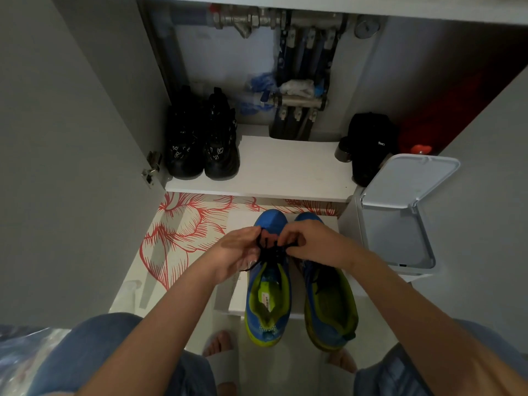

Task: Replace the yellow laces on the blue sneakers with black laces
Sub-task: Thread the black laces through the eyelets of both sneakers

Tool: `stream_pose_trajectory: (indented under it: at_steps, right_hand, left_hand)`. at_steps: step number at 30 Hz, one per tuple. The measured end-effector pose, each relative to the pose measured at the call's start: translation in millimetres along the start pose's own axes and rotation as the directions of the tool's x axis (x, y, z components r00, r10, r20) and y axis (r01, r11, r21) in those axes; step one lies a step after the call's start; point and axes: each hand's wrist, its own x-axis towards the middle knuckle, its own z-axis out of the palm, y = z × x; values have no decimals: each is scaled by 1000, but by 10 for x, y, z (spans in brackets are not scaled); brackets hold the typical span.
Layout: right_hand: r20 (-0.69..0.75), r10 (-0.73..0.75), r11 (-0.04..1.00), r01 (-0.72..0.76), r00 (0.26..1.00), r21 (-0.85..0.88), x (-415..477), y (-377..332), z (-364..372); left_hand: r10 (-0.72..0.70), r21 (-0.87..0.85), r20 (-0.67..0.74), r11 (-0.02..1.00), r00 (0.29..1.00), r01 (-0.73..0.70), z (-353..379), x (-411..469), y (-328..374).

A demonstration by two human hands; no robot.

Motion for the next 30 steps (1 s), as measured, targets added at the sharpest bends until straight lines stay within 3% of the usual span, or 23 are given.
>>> stream_pose_trajectory:
  at_steps: [5,8,10,12,15,17,19,25,30]
  right_hand:
    - [-86,48,958,-22,995,286,70,-88,99]
    - [-75,97,859,-45,993,510,94,-113,129]
    - [-63,110,801,-51,992,597,108,-109,131]
    - [-89,123,797,-45,988,602,127,-71,132]
    - [-87,153,800,-72,984,595,157,-2,129]
    - [-73,176,878,-123,982,462,163,34,145]
    - [-88,204,939,-170,975,298,169,53,169]
    - [-244,61,973,-3,968,232,212,29,154]
    - [-223,168,906,-61,960,418,258,37,223]
  left_hand:
    - [29,-36,-74,999,997,-32,75,63,-60]
    - [45,92,-148,995,988,-32,94,102,-123]
    - [59,166,-124,985,991,-38,127,119,-132]
    - [64,194,-118,980,991,-40,156,121,-119]
    - [92,193,-221,980,971,-49,122,161,-128]
    - [93,125,-259,990,961,-62,90,179,-145]
    - [66,121,-240,992,968,-38,88,185,-151]
    - [62,202,-109,979,992,-39,130,153,-135]
    - [45,317,-22,948,999,-36,123,135,-101]
